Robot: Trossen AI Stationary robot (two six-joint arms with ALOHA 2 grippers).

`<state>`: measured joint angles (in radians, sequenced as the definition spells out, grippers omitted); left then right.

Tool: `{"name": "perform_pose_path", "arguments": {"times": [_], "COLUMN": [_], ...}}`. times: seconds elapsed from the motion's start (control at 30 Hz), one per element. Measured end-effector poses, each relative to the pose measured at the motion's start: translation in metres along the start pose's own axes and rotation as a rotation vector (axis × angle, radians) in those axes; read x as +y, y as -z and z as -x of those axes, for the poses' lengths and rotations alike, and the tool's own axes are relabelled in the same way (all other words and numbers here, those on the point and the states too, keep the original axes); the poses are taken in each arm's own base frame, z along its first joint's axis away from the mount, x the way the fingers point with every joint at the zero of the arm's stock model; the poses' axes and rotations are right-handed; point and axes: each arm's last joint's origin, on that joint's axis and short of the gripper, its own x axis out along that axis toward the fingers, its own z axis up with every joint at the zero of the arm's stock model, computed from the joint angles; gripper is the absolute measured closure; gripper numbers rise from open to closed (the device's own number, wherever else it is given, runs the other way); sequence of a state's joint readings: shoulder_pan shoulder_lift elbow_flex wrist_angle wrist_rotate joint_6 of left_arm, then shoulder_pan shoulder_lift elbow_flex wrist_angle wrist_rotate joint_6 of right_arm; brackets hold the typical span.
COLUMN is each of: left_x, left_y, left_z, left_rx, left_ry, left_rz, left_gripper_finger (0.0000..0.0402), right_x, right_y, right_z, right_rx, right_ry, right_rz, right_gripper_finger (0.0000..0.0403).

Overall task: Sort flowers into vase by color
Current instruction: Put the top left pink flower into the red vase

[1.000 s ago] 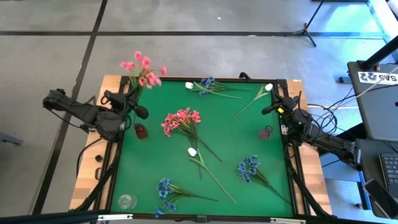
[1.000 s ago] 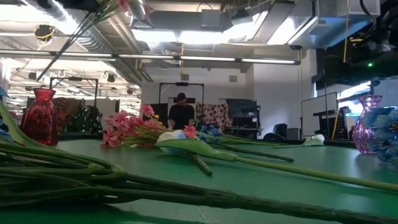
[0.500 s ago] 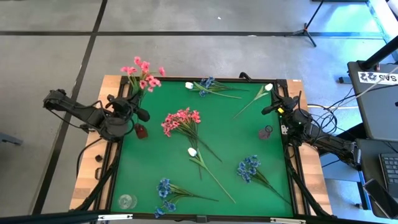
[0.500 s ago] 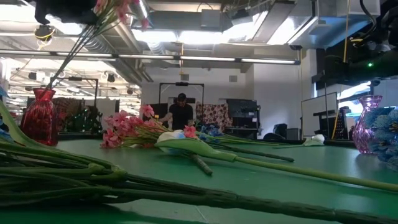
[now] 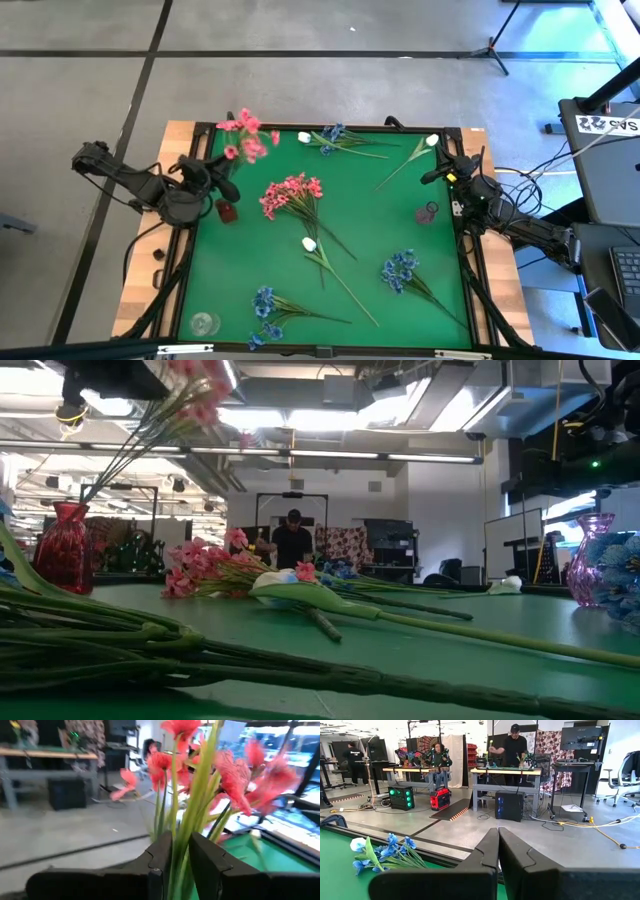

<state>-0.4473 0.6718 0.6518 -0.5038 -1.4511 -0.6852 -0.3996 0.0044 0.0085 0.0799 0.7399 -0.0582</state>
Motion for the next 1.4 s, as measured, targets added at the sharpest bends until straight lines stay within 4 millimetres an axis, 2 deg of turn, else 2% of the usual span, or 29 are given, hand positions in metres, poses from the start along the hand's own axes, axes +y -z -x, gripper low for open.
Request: {"name": "perform_pose_path", "arguments": {"times": [0.27,0.43,0.53,0.67,0.8,0.97,1.2,1.4], "left_x": [0.006,0.011,0.011,0.011,0.011,0.012,0.023,0.046], "left_y": [-0.005,-0.004,-0.002,-0.002,-0.003,-0.021,-0.057,-0.088], "left_z": [0.002,0.002,0.002,0.002,0.003,0.005,0.011,0.015], "left_rx": [0.073,0.085,0.095,0.121,0.149,0.184,0.314,0.312], "left_ry": [0.105,0.109,0.117,0.142,0.173,0.226,0.367,0.282], "left_rz": [0.074,0.045,0.031,0.059,0.087,0.055,0.022,0.075], "left_gripper_finger": [0.0339,0.034,0.0355,0.0395,0.04,0.0401,0.0401,0.0401], "right_x": [0.0,0.0,0.0,0.0,0.0,0.0,0.0,0.0], "right_y": [0.0,0.0,0.0,0.0,0.0,0.0,0.0,0.0], "right_z": [0.0,0.0,0.0,0.0,0.0,0.0,0.0,0.0], "right_rx": [0.0,0.0,0.0,0.0,0.0,0.0,0.0,0.0], "right_ry": [0.0,0.0,0.0,0.0,0.0,0.0,0.0,0.0], "right_rz": [0.0,0.0,0.0,0.0,0.0,0.0,0.0,0.0], "right_gripper_finger": [0.0391,0.0391,0.0391,0.0391,0.0391,0.0391,0.0391,0.0391]}}
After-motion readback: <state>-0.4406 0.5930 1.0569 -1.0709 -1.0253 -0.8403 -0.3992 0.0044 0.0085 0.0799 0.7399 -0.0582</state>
